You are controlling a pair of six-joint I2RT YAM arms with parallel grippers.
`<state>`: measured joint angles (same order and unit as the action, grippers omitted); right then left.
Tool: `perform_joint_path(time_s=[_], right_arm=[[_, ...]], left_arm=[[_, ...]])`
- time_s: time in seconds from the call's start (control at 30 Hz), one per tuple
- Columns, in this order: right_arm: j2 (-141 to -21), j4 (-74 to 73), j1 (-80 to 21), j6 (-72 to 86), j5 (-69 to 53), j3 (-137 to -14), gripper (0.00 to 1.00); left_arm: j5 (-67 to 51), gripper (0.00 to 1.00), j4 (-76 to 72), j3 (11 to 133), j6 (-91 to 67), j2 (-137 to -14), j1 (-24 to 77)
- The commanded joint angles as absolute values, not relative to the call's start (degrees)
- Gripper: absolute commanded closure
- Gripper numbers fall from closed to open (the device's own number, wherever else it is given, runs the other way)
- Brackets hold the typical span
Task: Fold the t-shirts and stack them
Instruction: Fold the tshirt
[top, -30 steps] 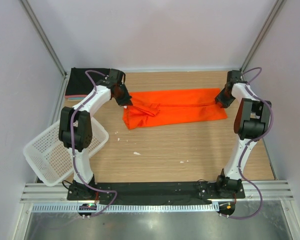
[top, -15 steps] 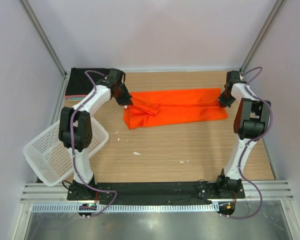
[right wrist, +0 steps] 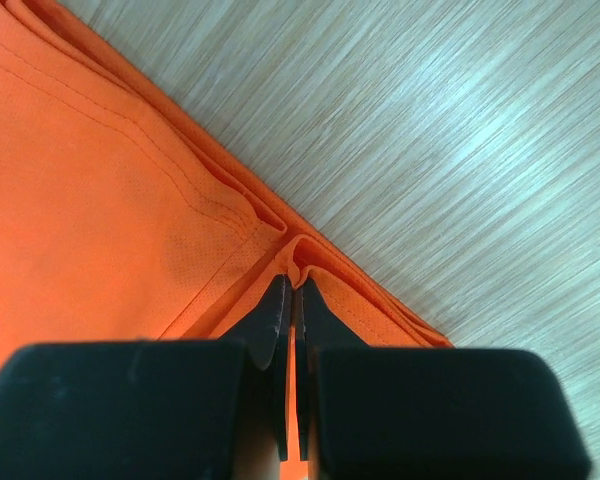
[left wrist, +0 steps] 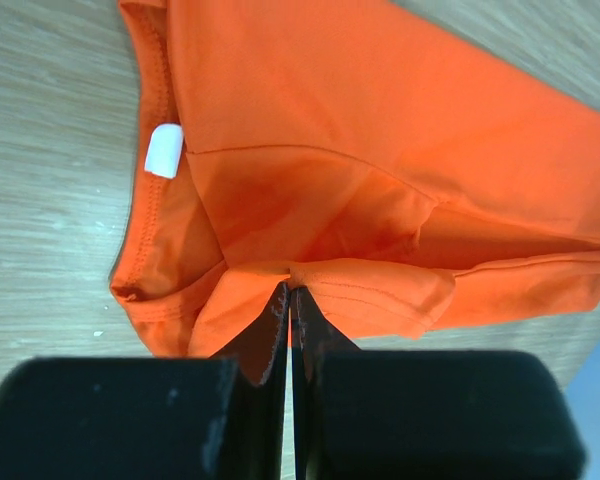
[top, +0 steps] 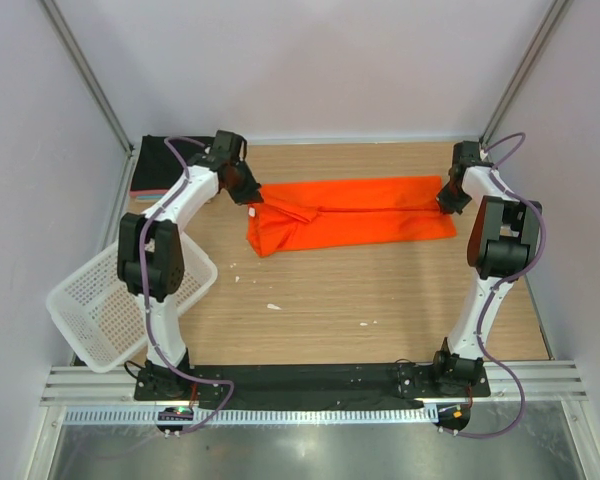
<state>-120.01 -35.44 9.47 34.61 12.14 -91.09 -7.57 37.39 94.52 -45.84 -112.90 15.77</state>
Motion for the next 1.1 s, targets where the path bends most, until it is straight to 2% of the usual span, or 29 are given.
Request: perform_joint_path(time_s=[0.0,0.37,1.0,1.03,1.07], right_arm=[[-116.9,-33.5,9.3,35.2,13.6,-92.7,0.99],[-117.6,-33.0,9.3,34.9,13.1,-93.2,0.99],[-118.8,-32.3,9.3,34.5,13.1,-94.9,0.98],[-118.8,-32.2,9.2,34.5,12.7,-95.2,0.95],[-118.9,-32.4,9.3,34.1,12.1,-95.5,0.83]], left_arm=[[-7.4,1.00,36.1,97.8,-45.1,-114.2,15.2],[-5.8,1.00,39.5,104.0,-43.2,-120.8,14.9],[-7.1,1.00,40.3,109.2,-41.6,-125.6,14.0],[-6.9,1.00,40.7,109.5,-41.2,-125.9,14.0],[-6.7,0.92,41.0,109.9,-41.2,-126.0,14.0]])
